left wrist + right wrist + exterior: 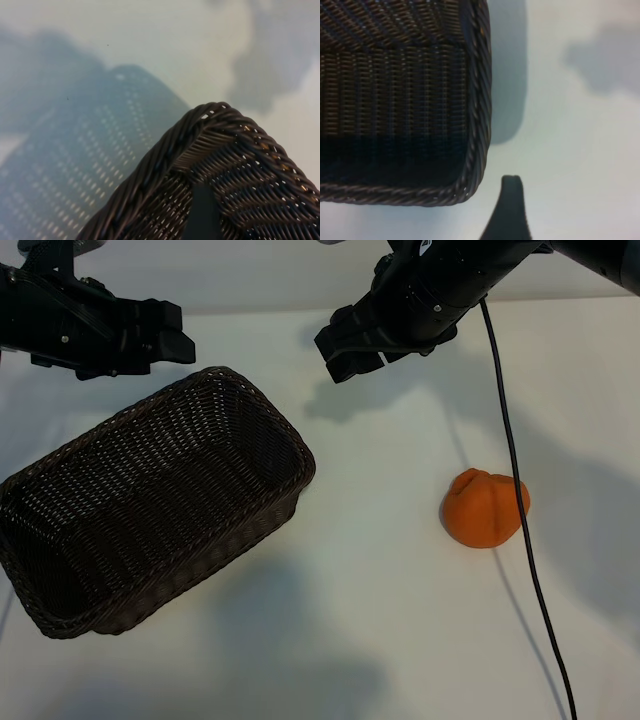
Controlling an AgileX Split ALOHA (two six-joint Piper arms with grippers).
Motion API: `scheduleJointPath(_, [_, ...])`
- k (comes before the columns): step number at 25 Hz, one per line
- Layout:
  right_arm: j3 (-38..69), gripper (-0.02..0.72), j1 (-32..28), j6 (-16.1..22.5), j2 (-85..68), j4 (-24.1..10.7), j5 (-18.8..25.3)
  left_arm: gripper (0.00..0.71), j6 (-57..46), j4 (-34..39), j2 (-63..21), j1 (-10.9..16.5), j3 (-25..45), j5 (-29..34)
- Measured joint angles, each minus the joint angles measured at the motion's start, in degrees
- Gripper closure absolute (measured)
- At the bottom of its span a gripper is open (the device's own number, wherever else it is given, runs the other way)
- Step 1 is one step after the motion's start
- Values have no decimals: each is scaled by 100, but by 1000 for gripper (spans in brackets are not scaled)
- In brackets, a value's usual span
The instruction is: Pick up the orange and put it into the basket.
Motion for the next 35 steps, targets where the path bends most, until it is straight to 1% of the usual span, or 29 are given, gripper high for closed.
scheduleJointPath(24, [0, 108, 0, -1, 0, 0, 0, 121, 0, 0, 0, 0, 0, -84])
scheduleJointPath(26, [0, 108, 0, -1, 0, 0, -15, 121, 5, 6, 0, 0, 0, 29])
scheduleJointPath(29, [0, 108, 0, -1, 0, 0, -21, 121, -128, 186, 0, 19, 0, 467])
scheduleJointPath(33, [0, 108, 0, -1, 0, 0, -21, 121, -602, 737, -14, 38, 0, 996])
scheduleJointPath(35, [0, 108, 0, -1, 0, 0, -21, 121, -870, 1054, -106, 42, 44, 1138])
